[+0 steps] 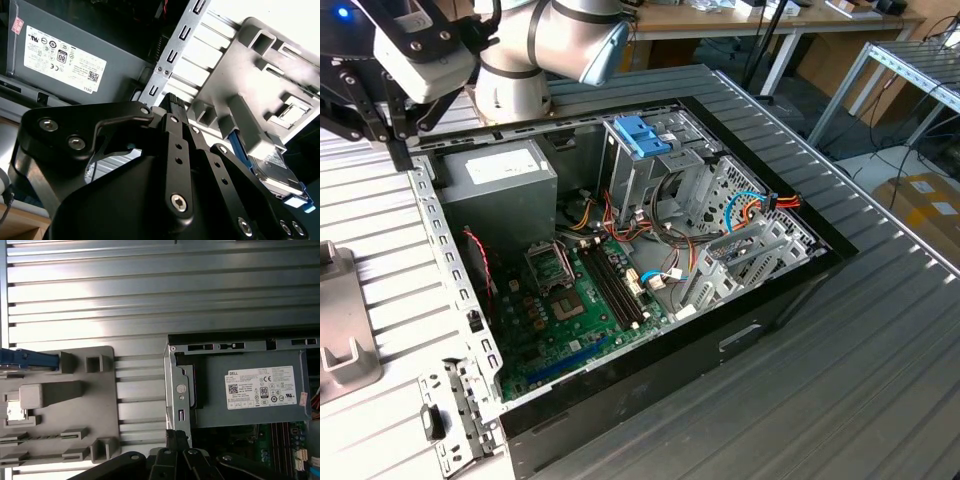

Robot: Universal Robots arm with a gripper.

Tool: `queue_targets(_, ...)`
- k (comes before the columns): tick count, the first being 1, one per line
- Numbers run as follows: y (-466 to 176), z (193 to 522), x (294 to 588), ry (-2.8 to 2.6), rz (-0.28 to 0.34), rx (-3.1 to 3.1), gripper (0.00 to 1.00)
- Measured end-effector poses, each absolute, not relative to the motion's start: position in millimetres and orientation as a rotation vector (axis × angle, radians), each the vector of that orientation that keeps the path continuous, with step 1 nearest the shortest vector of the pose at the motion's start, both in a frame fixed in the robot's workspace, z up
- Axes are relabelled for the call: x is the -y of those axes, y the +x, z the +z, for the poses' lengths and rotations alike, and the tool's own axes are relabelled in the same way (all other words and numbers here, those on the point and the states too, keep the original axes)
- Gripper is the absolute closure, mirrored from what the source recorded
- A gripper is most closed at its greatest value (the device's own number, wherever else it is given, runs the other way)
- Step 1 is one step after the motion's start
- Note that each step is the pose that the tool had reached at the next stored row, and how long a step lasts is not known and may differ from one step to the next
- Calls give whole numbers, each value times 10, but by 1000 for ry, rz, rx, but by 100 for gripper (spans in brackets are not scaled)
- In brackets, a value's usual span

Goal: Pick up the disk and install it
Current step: 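Reach for the disk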

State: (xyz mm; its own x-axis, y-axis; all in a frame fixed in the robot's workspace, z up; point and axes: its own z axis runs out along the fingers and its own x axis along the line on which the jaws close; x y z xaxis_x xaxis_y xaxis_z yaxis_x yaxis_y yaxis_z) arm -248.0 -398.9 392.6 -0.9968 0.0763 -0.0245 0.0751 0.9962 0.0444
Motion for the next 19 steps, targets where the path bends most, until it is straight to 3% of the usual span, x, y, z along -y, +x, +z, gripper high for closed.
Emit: queue_targets(19, -2618, 3926, 3989, 118, 68, -3112, 90)
